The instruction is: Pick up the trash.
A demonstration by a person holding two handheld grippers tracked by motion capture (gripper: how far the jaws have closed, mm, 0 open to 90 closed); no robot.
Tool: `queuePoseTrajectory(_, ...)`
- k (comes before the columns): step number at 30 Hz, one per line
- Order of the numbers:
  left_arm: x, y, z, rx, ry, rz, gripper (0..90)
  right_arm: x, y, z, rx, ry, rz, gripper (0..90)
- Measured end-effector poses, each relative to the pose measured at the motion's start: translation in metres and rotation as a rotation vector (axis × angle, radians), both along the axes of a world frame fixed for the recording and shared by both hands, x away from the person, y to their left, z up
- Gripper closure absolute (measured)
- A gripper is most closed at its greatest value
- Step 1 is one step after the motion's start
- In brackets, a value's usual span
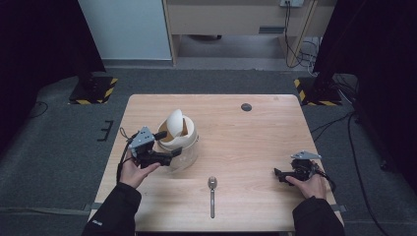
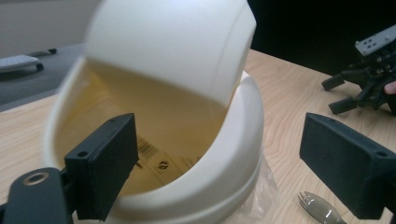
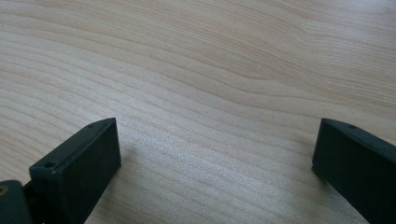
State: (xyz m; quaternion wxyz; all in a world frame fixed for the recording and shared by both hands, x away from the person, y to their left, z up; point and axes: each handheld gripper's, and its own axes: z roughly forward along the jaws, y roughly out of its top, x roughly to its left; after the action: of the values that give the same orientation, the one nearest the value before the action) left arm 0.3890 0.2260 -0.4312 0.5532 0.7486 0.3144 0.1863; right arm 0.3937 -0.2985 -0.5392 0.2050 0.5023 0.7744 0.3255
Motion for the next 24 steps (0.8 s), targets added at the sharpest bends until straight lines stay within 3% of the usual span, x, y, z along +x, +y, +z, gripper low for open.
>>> queuePoseTrajectory(1,-0.005,0.009,0.002,-0.018,-0.006,0.019,11.1,-0.001,0.000,0.000,0.001,-0.001,-0.004,3.4)
queuePoseTrajectory(4,-0.009,0.019,0.003,-0.019,-0.007,0.039,11.2,-0.001,-0.001,0.002,0.000,0.004,-0.010,6.4)
queuePoseTrajectory(9,-0.020,0.044,-0.003,0.001,0.012,0.116,11.2,-0.002,-0.003,0.007,-0.007,0.027,-0.024,18.6)
queuePoseTrajectory(12,-0.025,0.050,-0.007,0.006,0.026,0.132,11.2,-0.003,-0.003,0.010,-0.007,0.038,-0.021,20.4)
queuePoseTrajectory(18,-0.035,0.066,-0.024,0.036,0.068,0.171,11.2,-0.008,0.000,0.020,0.006,-0.007,-0.003,23.2)
queuePoseTrajectory(19,-0.038,0.071,-0.031,0.052,0.091,0.190,11.3,-0.009,0.002,0.024,0.022,-0.019,-0.001,23.3)
queuePoseTrajectory(23,-0.040,0.075,-0.040,0.076,0.121,0.214,12.2,-0.010,0.005,0.031,0.050,-0.038,0.001,23.4)
queuePoseTrajectory(24,-0.040,0.077,-0.047,0.094,0.150,0.233,12.5,-0.012,0.007,0.037,0.068,-0.051,0.007,23.7)
